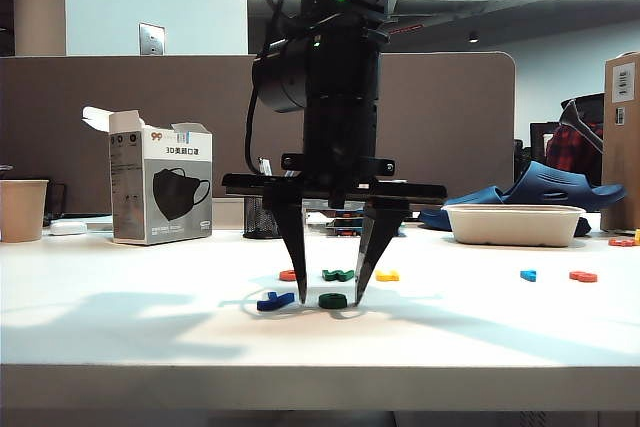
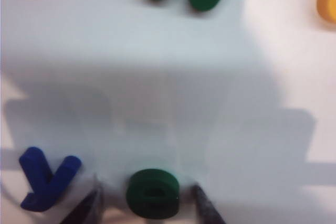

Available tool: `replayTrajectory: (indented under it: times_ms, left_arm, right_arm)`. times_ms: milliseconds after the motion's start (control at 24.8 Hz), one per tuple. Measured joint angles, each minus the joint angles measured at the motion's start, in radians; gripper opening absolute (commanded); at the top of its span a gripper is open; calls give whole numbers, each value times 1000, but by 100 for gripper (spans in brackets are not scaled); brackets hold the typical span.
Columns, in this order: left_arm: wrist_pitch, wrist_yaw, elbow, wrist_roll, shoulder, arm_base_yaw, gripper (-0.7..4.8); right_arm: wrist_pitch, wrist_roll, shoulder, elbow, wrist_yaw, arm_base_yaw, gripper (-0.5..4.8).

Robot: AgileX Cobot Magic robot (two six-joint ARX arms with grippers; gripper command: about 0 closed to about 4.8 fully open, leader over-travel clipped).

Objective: Select the appropriate letters from the row of letter magnets placed on the table to arrange into the word "yes".

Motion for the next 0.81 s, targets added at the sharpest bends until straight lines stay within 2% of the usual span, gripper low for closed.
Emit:
replayTrajectory:
  times_ms: [564,805]
  left_arm:
    - [0,0,0,0,0,0,-5]
    - [0,0,0,0,0,0,-5]
  right_arm:
    - [0,-23,-85,0,14,-24,213]
    - [-2,-54,-153,2,49,-72,218]
